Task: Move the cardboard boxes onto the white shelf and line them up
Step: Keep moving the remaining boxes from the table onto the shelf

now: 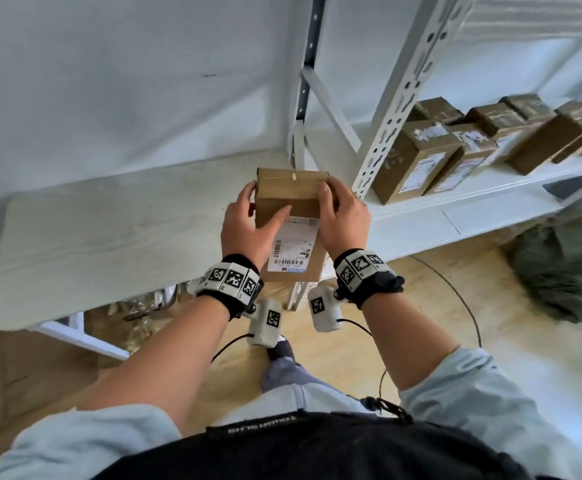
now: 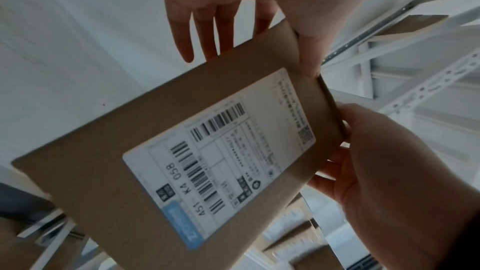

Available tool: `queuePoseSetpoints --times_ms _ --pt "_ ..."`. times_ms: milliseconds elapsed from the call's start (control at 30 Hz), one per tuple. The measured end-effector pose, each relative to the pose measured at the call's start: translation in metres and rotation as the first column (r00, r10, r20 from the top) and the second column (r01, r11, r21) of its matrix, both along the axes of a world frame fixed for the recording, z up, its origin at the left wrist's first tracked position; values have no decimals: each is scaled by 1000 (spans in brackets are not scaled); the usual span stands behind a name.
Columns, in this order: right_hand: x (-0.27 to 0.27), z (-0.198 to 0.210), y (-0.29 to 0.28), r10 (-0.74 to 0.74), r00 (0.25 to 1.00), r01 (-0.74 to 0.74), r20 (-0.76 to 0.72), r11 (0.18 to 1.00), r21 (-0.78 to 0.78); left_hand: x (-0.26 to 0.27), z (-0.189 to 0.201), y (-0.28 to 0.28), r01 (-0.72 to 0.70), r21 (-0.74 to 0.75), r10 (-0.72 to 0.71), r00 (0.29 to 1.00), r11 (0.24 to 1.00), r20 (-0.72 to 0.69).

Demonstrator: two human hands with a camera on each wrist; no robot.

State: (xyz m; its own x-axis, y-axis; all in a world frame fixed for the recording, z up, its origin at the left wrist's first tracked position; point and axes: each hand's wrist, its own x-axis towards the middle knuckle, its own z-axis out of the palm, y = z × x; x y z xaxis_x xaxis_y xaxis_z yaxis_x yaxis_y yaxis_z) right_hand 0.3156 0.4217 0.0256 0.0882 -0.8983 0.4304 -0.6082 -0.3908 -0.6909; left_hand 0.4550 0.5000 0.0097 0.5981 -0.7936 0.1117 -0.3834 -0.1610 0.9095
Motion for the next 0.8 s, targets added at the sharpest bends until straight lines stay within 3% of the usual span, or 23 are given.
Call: queuePoseSetpoints --times_ms 333,567,667,800 --pt "-102 38 22 -216 976 215 33 976 30 -88 31 -2 222 28 -222 975 975 -13" --pt "-173 54 13 -359 924 338 132 928 155 -153 32 -32 455 13 -454 890 890 -45" --pt "-202 53 -2 -386 901 344 200 914 213 -174 33 -56 565 16 -565 822 825 74" --pt "-243 51 -38 -384 898 323 217 907 270 -196 35 -97 556 226 -600 733 800 320"
